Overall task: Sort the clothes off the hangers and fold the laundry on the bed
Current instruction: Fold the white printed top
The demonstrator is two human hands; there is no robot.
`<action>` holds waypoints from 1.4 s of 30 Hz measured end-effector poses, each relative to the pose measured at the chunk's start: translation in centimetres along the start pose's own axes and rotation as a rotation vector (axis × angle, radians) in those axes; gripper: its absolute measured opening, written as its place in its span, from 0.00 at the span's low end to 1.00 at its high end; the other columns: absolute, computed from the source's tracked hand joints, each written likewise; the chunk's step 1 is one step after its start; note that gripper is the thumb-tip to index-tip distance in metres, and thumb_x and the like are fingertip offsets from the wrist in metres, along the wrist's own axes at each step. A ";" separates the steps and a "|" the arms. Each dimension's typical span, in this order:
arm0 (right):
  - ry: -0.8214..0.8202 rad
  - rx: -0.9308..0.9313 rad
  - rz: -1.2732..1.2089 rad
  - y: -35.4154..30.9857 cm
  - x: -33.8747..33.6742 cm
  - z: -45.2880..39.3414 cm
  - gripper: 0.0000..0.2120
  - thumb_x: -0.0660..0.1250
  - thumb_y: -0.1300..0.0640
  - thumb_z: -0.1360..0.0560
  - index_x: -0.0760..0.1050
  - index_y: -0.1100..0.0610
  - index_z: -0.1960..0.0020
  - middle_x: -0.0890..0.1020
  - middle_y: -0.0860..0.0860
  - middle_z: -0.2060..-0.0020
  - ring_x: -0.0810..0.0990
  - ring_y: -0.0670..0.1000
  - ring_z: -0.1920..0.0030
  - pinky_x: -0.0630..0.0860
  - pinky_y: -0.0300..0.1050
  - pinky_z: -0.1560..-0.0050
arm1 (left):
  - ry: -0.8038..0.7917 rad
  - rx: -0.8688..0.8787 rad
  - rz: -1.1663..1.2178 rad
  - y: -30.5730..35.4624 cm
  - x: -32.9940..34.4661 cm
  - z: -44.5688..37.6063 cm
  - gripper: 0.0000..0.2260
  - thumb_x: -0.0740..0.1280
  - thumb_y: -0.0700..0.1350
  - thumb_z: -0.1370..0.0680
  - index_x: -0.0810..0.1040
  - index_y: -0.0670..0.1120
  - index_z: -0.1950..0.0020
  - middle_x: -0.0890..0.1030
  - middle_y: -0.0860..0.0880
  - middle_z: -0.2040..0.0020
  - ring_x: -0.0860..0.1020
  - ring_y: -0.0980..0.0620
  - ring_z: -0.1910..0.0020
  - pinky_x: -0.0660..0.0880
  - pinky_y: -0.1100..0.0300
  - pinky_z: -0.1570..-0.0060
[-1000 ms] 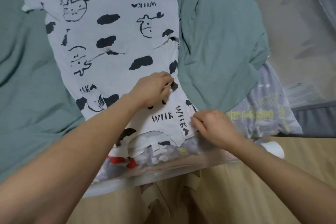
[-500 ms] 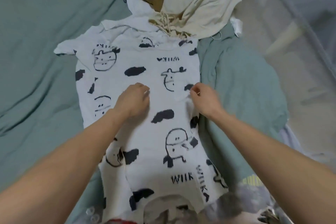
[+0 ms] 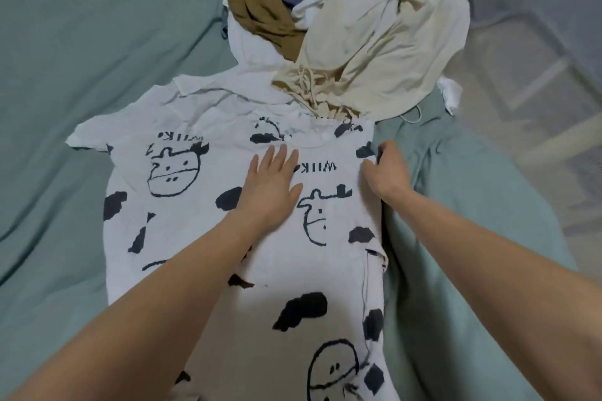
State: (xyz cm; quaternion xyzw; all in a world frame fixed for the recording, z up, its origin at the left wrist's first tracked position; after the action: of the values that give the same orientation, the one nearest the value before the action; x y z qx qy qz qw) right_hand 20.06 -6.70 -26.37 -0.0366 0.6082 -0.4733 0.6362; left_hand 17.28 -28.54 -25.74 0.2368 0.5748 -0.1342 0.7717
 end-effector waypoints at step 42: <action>-0.186 -0.540 0.031 -11.9 8.7 3.0 0.11 0.57 0.58 0.20 0.75 0.60 0.56 0.81 0.54 0.63 0.77 0.56 0.58 0.74 0.52 0.54 | 0.277 -0.258 0.262 -10.5 -2.1 4.0 0.25 0.54 0.50 0.17 0.53 0.46 0.21 0.49 0.47 0.20 0.43 0.49 0.22 0.39 0.50 0.24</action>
State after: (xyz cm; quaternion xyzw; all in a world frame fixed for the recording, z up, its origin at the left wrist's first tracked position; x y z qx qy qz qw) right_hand 14.23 -20.40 -24.60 -0.2387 0.6518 -0.2792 0.6635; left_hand 14.90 -39.65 -25.02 0.2246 0.6520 0.0755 0.7203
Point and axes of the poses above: each hand's wrist, its own z-axis away from the middle knuckle, its own x-axis out of the palm, y = z × x, the point moved 2 cm from there along -z, towards the middle knuckle
